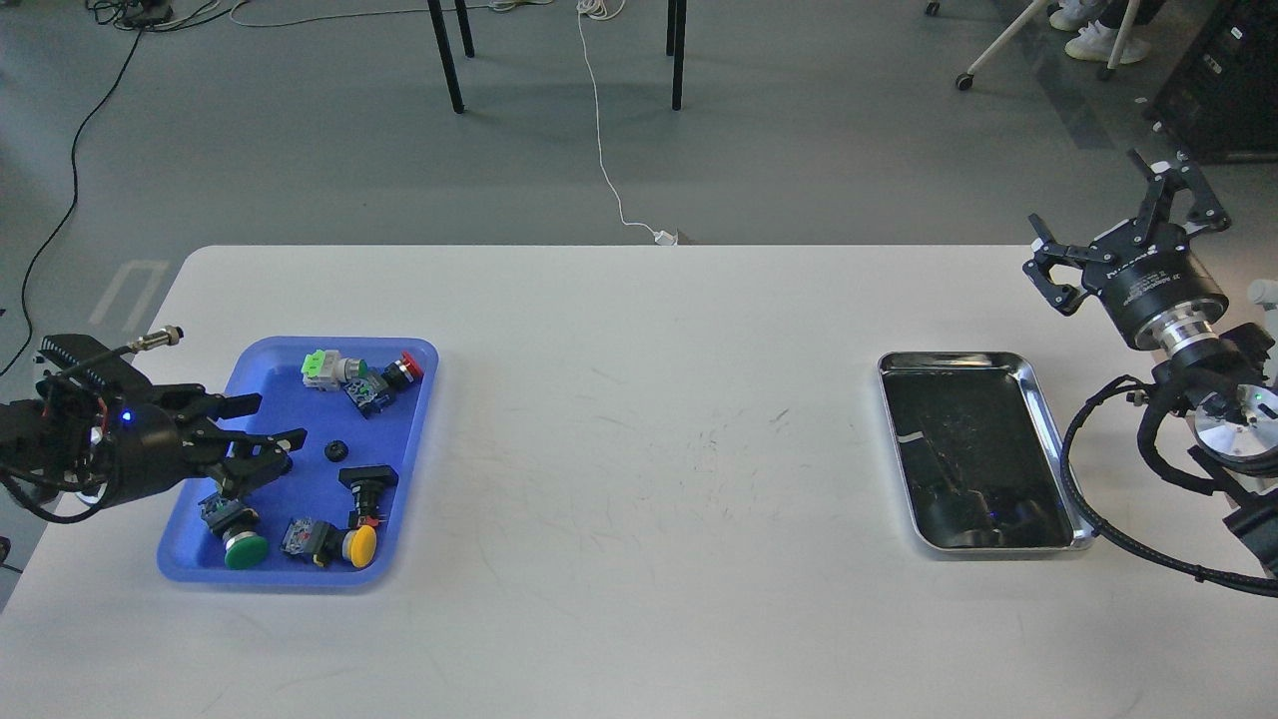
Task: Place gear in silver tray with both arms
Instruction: 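Lower the left gripper onto a small black gear in the blue tray, then close the left gripper on the black gear and lift it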
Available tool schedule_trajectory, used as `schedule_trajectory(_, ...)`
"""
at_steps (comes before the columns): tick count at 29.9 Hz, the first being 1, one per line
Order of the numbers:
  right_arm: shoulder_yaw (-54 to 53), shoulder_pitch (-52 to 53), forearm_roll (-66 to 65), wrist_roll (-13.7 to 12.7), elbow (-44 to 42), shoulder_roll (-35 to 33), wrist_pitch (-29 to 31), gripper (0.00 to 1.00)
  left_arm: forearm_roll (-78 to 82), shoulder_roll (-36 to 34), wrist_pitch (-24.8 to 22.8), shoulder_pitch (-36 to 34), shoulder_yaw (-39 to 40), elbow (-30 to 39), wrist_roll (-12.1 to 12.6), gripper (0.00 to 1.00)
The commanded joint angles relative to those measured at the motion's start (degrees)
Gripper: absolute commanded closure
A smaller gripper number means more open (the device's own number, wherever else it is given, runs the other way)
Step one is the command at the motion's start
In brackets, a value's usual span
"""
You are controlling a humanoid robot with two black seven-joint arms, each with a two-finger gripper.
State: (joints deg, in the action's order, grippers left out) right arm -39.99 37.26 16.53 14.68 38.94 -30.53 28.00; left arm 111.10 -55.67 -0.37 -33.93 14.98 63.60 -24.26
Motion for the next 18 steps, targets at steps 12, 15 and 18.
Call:
schedule_trajectory(12,-0.1,0.0,0.0,0.0,0.0,-0.1,0.0,0.01,0.0,2.8,1.5,0.1,-2.3,-4.6,0.2,0.43)
schedule_trajectory(15,-0.1,0.0,0.0,0.0,0.0,-0.1,0.0,0.01,0.0,3.1,1.5,0.2,-2.4,-4.6,0.3,0.43)
schedule_trajectory(18,-0.1,-0.1,0.0,0.0,-0.1,0.0,0.0,0.01,0.0,3.4,1.5,0.2,-2.4,-5.2,0.2,0.44)
